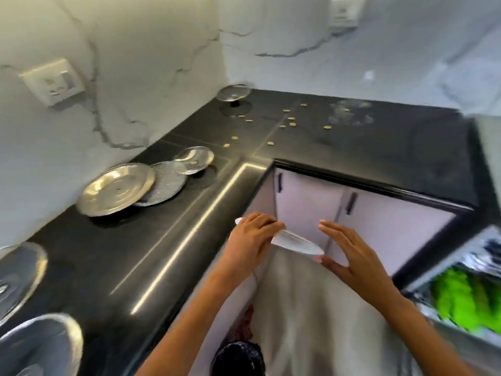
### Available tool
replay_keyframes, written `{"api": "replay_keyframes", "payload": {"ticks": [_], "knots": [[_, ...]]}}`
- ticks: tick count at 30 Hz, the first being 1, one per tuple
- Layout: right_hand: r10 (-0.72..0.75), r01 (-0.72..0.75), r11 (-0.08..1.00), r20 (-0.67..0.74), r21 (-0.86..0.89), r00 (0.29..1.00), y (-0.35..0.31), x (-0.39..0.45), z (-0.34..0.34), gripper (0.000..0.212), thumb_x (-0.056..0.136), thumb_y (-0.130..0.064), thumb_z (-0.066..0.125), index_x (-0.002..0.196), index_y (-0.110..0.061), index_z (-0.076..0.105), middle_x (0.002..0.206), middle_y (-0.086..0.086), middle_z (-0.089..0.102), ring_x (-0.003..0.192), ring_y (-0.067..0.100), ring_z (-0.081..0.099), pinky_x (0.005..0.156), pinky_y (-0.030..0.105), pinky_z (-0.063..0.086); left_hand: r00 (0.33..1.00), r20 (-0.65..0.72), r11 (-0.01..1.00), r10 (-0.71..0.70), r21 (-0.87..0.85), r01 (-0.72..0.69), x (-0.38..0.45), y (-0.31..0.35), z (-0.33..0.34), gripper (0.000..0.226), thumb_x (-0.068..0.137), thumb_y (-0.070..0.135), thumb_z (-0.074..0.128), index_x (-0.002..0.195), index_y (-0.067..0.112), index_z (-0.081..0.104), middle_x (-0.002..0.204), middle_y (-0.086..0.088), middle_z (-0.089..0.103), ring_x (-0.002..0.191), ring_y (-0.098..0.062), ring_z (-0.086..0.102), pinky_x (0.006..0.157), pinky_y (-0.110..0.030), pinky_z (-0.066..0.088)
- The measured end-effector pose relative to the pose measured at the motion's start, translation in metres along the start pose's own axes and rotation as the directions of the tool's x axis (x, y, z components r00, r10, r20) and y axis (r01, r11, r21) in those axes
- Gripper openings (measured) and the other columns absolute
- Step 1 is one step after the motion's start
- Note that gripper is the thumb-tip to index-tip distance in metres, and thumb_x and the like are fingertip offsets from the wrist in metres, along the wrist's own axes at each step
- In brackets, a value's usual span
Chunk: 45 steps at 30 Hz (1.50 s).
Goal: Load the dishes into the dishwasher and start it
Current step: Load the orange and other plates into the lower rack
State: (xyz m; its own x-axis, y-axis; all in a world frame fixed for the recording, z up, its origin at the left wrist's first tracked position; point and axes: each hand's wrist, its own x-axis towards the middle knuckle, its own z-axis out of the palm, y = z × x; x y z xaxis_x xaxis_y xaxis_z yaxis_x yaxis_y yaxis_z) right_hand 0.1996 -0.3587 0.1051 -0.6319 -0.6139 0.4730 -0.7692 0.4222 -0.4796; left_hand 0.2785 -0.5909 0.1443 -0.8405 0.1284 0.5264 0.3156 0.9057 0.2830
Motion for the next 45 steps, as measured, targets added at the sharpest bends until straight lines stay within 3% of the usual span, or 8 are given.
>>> {"api": "replay_keyframes", "payload": {"ticks": [8, 13, 19, 26, 33, 37, 42, 45], "knots": [[0.39, -0.454, 0.875, -0.309, -0.169, 0.867, 0.066, -0.185, -0.109, 0.016, 0.088, -0.03, 0.048, 0.102, -0.026, 0.055, 0.091, -0.002, 0.066, 0.079, 0.017, 0.064, 0.063, 0.025, 0.046, 0.911, 0.134, 0.877, 0.39, -0.356, -0.323, 0.083, 0.168, 0.153, 0.019, 0.089, 0.008, 0.053, 0.094, 0.013, 0.071, 0.091, -0.001, 0.067, 0.08, -0.023, 0.059, 0.068, -0.036, 0.047], [0.592, -0.793, 0.571, -0.562, -0.212, 0.577, 0.085, -0.302, -0.161, 0.02, 0.089, -0.027, 0.044, 0.09, -0.018, 0.062, 0.076, 0.004, 0.067, 0.064, 0.025, 0.063, 0.045, 0.029, 0.044, 0.773, 0.159, 0.728, 0.614, -0.492, -0.477, 0.099, 0.292, 0.238, 0.028, 0.083, 0.011, 0.052, 0.103, 0.01, 0.072, 0.101, -0.006, 0.07, 0.09, -0.027, 0.063, 0.084, -0.032, 0.044], [0.704, -0.98, 0.2, -0.697, 0.01, 0.137, 0.105, -0.419, -0.19, 0.011, 0.079, -0.002, 0.07, 0.084, -0.011, 0.067, 0.075, 0.005, 0.068, 0.058, 0.027, 0.063, 0.049, 0.033, 0.052, 0.65, 0.269, 0.663, 0.71, -0.567, -0.49, 0.097, 0.394, 0.331, 0.027, 0.089, 0.017, 0.05, 0.104, 0.009, 0.071, 0.108, -0.004, 0.065, 0.099, -0.023, 0.059, 0.088, -0.04, 0.047], [0.635, -0.988, 0.009, -0.764, 0.156, -0.115, 0.164, -0.478, -0.193, 0.014, 0.076, 0.001, 0.072, 0.082, -0.011, 0.067, 0.074, 0.003, 0.067, 0.054, 0.026, 0.061, 0.046, 0.027, 0.046, 0.473, 0.365, 0.589, 0.802, -0.618, -0.52, 0.102, 0.462, 0.452, 0.029, 0.089, 0.023, 0.048, 0.101, 0.012, 0.071, 0.106, -0.002, 0.065, 0.098, -0.019, 0.058, 0.093, -0.035, 0.041], [0.576, -0.949, -0.073, -0.764, 0.307, -0.292, 0.315, -0.526, -0.171, 0.016, 0.075, -0.003, 0.074, 0.085, -0.014, 0.069, 0.079, -0.007, 0.068, 0.053, 0.012, 0.062, 0.046, 0.025, 0.046, 0.357, 0.45, 0.573, 0.818, -0.587, -0.573, 0.119, 0.502, 0.645, 0.023, 0.084, 0.019, 0.067, 0.106, 0.014, 0.07, 0.117, -0.002, 0.064, 0.108, -0.019, 0.059, 0.102, -0.038, 0.042], [0.562, -0.94, -0.023, -0.773, 0.341, -0.294, 0.406, -0.547, -0.161, 0.011, 0.08, -0.005, 0.069, 0.089, -0.011, 0.069, 0.082, -0.002, 0.069, 0.06, 0.014, 0.065, 0.049, 0.032, 0.054, 0.293, 0.492, 0.554, 0.82, -0.554, -0.621, 0.137, 0.516, 0.755, 0.026, 0.078, 0.012, 0.071, 0.104, 0.008, 0.07, 0.119, -0.009, 0.063, 0.111, -0.025, 0.057, 0.097, -0.045, 0.045], [0.546, -0.904, 0.048, -0.77, 0.424, -0.332, 0.504, -0.57, -0.15, 0.008, 0.088, -0.013, 0.062, 0.09, -0.009, 0.069, 0.082, 0.004, 0.07, 0.067, 0.024, 0.067, 0.054, 0.041, 0.054, 0.159, 0.582, 0.489, 0.798, -0.47, -0.735, 0.153, 0.535, 0.865, 0.041, 0.083, 0.018, 0.061, 0.122, 0.006, 0.06, 0.135, -0.015, 0.053, 0.126, -0.032, 0.047, 0.105, -0.051, 0.033], [0.577, -0.903, 0.055, -0.751, 0.426, -0.32, 0.551, -0.581, -0.148, 0.016, 0.089, -0.02, 0.06, 0.08, -0.008, 0.066, 0.073, 0.008, 0.067, 0.063, 0.027, 0.063, 0.053, 0.04, 0.051, 0.119, 0.674, 0.471, 0.729, -0.369, -0.801, 0.165, 0.547, 0.905, 0.058, 0.093, 0.025, 0.049, 0.146, 0.01, 0.031, 0.155, -0.01, 0.026, 0.144, -0.025, 0.019, 0.115, -0.045, 0.009]]}}
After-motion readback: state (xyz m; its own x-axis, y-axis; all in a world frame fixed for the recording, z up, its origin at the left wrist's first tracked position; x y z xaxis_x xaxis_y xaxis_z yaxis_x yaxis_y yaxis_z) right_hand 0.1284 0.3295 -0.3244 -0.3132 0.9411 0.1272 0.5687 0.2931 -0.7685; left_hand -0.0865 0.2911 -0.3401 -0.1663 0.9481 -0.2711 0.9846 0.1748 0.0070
